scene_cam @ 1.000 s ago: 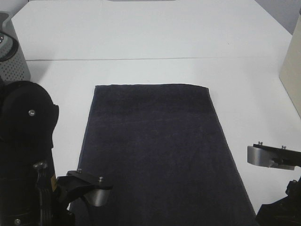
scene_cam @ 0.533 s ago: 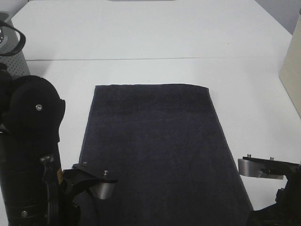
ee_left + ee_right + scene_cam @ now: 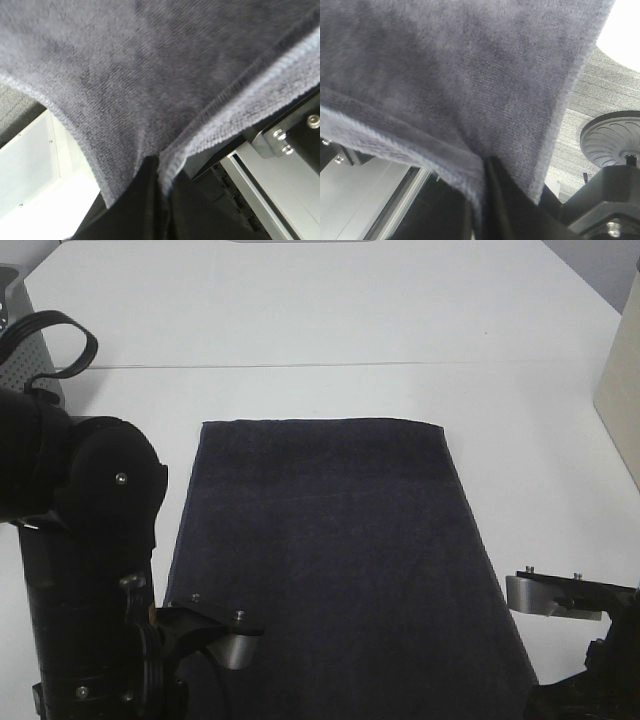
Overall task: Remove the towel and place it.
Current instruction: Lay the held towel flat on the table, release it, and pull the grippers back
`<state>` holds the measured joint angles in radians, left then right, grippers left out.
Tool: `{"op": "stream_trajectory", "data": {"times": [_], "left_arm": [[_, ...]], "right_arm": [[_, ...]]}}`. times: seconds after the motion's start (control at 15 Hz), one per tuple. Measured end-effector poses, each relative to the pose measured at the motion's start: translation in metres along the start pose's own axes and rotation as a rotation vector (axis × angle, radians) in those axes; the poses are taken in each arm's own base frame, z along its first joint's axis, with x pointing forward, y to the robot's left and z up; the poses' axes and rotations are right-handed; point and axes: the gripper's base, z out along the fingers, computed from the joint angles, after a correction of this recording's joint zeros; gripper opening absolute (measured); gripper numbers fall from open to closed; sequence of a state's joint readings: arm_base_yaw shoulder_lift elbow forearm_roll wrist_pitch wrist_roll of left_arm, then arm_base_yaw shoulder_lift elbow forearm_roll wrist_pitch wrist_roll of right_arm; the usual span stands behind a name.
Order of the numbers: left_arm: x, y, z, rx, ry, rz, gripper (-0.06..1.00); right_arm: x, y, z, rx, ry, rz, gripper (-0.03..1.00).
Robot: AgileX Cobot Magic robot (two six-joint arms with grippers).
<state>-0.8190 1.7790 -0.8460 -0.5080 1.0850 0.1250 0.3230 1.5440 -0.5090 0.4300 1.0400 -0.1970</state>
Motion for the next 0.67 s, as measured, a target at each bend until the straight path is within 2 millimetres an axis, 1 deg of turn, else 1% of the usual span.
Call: {"op": "stream_trajectory", "data": {"times": [0.07, 0.13, 0.2, 0.27, 0.33, 0.4, 0.47, 0.67], "left_arm": [[-0.0018, -0.0013, -0.0020, 0.002, -0.009, 0.004, 0.13], [-0.0033, -0.0029, -0.0037, 0.010, -0.017, 0.004, 0.24], [-0.0036, -0.0054, -0.0038, 0.037, -0.020, -0.011, 0.47], [-0.0038, -0.0072, -0.0039, 0.058, -0.023, -0.021, 0.61], [-0.0040, -0.0082, -0.0039, 0.069, -0.024, -0.026, 0.71], [-0.0041, -0.0087, -0.0040, 0.074, -0.025, -0.029, 0.77], [-0.0041, -0.0091, -0.0040, 0.079, -0.025, -0.031, 0.79], [-0.0041, -0.0097, -0.0040, 0.085, -0.025, -0.034, 0.80]], "right_arm": [[-0.0001, 0.0007, 0.0000, -0.008, -0.001, 0.004, 0.10], [-0.0002, 0.0020, 0.0000, -0.022, -0.002, 0.010, 0.17], [-0.0006, 0.0037, -0.0001, -0.041, -0.006, 0.019, 0.31], [-0.0007, 0.0042, -0.0001, -0.047, -0.007, 0.022, 0.43], [-0.0006, 0.0043, -0.0001, -0.047, -0.006, 0.022, 0.54], [-0.0005, 0.0043, -0.0001, -0.047, -0.005, 0.022, 0.64], [-0.0005, 0.0044, -0.0001, -0.048, -0.005, 0.022, 0.68], [-0.0003, 0.0044, -0.0001, -0.049, -0.003, 0.022, 0.71]]}}
